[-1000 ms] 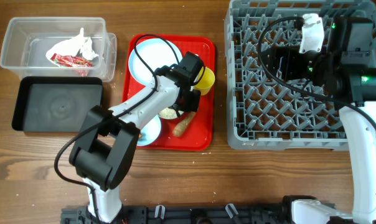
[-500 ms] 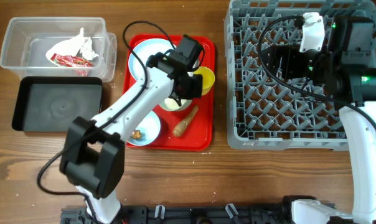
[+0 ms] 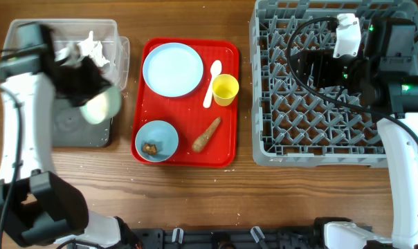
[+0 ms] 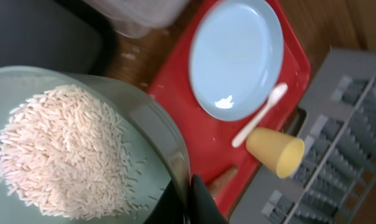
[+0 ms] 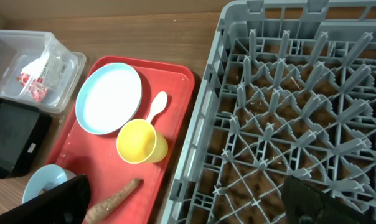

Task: Sort waste into correct bins and load items into the dishwasher rack
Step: 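Tip the rice from the bowl onto the black tray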

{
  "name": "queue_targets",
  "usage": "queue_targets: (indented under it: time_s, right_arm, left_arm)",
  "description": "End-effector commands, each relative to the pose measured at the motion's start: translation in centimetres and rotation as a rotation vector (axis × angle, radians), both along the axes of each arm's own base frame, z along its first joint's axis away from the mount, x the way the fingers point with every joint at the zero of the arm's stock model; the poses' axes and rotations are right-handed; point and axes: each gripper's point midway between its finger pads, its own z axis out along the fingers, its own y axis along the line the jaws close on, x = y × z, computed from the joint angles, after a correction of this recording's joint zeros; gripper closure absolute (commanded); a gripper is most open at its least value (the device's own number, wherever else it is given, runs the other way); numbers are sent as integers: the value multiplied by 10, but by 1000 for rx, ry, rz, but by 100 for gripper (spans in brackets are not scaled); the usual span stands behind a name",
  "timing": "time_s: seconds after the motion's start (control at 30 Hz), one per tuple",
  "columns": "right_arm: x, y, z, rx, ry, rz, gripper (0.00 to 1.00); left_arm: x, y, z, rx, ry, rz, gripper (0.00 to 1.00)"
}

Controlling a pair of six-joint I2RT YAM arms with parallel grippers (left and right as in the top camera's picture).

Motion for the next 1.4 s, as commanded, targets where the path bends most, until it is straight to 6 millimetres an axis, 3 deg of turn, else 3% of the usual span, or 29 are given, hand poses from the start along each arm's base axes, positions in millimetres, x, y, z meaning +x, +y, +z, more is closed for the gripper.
queue_targets:
  time_s: [0.0, 0.07, 0.2, 0.43, 0.6, 0.87, 1.0, 1.1, 1.2, 1.3, 1.37]
  right_arm:
    - [3, 1, 5, -19, -19, 10, 0]
    - [3, 1, 5, -19, -19, 10, 0]
    - [3, 1, 5, -18, -20, 10, 1]
    - [2, 1, 4, -19, -12, 10, 0]
    - [2, 1, 4, -19, -12, 10, 0]
    - [2, 1, 3, -19, -9, 10, 0]
    - [0, 1, 2, -18, -1, 10, 0]
    - [-1, 1, 1, -19, 5, 10, 0]
    - [-1, 1, 1, -19, 5, 11, 0]
    - [-1, 1, 1, -19, 4, 11, 0]
    - [-1, 1, 1, -19, 4, 11, 0]
  left_arm:
    - [-10, 38, 15, -66, -112, -16, 96]
    - [-14, 58, 11, -135, -149, 29, 96]
    - [1, 73, 14, -403, -263, 86, 96]
    - [13, 108, -3, -826, -338, 219, 96]
    - [17, 111, 21, -1031, -396, 249, 96]
    - [17, 111, 21, -1033, -394, 250, 96]
    - [12, 107, 23, -1124, -274, 338, 96]
    - [8, 113, 5, -1018, -223, 363, 96]
    - [7, 104, 14, -983, -229, 333, 96]
    - [4, 83, 20, -814, -196, 272, 96]
    - [5, 42, 26, -615, -167, 145, 96]
